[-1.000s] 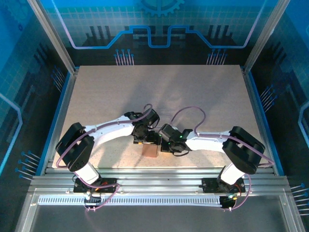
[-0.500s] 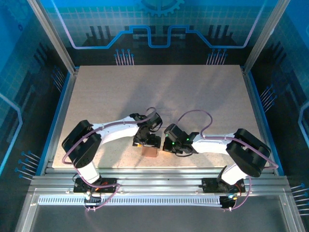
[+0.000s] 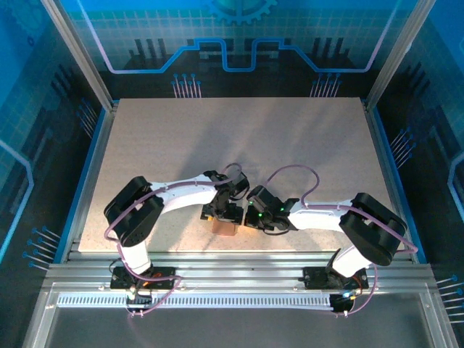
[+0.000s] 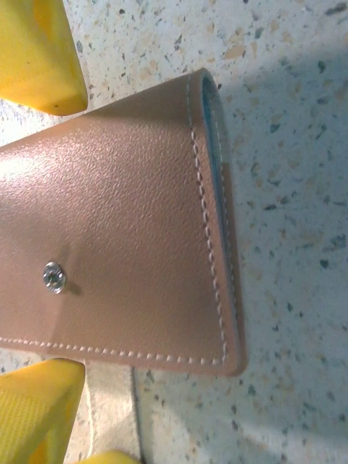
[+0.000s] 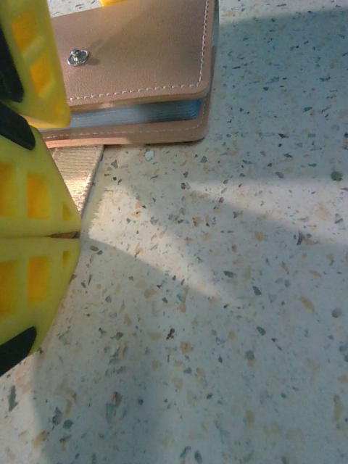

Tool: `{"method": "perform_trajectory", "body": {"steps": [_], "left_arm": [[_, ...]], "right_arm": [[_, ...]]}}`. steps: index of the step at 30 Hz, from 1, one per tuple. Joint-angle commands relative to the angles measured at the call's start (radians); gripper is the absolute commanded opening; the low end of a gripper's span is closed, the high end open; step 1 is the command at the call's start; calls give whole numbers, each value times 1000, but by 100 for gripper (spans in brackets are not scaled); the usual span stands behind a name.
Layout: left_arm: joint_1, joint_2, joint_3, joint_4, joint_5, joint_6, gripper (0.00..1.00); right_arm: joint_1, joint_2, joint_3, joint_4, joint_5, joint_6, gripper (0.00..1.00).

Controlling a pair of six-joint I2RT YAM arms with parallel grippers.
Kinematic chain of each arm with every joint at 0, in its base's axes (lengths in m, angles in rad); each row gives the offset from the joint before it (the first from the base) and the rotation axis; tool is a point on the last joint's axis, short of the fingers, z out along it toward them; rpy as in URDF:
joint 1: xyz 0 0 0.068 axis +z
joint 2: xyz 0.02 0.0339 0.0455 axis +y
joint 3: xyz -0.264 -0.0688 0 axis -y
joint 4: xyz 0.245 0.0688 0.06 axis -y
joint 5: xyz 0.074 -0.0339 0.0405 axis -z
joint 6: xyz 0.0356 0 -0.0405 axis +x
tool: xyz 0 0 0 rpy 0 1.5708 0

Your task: Take the credit cards out of the card holder

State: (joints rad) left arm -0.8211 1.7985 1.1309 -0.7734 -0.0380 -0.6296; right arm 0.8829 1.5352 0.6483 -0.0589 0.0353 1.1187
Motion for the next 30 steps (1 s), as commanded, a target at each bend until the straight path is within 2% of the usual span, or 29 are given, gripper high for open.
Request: {"method": "perform_trajectory", "body": {"steps": [1,11,19,25,30], "left_arm": [[-8,9,27,-51,-36,-10,86],[-5,-63,55,-124,-122,-3,83],[19,-148,27,-142,-143,-3,81],[64,-234,-14,-130,-127,0,80],[129,-300,-74,-80,-51,5,76]], "right_arm": [[-1,14,-22,32,-17,1,0],[0,-9,-18,10,-8,-5,0],[0,-7,-9,-6,-12,-5,0],[0,-14,6,-21,-8,-11,0],[0,-21,26,-47,-5,-22,0]]}}
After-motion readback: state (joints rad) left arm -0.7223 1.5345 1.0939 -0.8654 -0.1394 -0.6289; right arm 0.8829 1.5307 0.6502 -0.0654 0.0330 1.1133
